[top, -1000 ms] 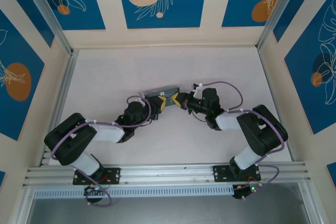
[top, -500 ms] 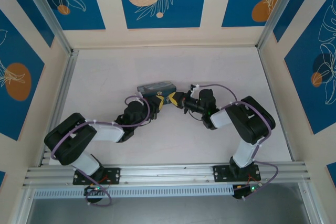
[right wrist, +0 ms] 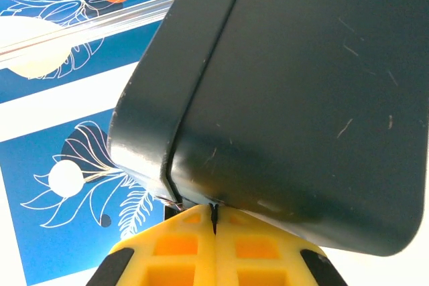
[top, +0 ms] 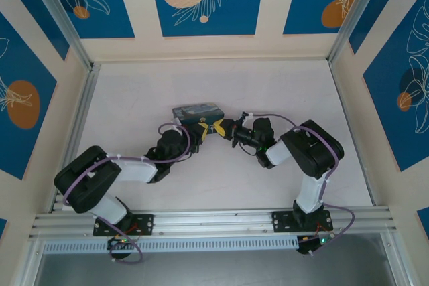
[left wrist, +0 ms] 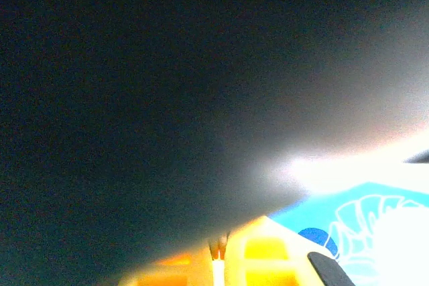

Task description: Unlock a padlock with a key

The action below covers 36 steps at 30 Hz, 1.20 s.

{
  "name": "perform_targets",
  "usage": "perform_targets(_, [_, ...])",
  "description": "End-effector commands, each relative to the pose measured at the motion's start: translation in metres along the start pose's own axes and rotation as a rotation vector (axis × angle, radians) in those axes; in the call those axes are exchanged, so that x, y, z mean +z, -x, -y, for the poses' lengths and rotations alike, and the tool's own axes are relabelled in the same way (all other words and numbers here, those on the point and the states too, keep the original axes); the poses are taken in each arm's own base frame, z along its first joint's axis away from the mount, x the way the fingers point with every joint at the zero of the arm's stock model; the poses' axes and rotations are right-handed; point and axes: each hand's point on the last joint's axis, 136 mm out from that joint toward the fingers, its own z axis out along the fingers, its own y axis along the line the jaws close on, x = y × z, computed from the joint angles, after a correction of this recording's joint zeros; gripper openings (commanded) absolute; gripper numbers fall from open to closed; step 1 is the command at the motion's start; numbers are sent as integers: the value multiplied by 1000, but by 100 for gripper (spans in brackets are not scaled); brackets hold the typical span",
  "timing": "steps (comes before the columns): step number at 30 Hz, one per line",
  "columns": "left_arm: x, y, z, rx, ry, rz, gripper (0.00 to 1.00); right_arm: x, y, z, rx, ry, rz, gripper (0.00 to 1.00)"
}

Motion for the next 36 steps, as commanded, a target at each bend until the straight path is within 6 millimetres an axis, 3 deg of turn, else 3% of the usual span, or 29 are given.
perform_targets(1, [-11, -48, 58, 29, -191, -209, 0, 6, -27, 13, 1, -41, -92, 0])
perform_targets(21, [-11, -44, 39, 48, -106, -189, 0, -4, -41, -11, -246, -86, -97, 0])
perform_targets(36, [-9, -37, 30, 50, -80, -156, 0, -13, -58, 4, -256, -120, -68, 0])
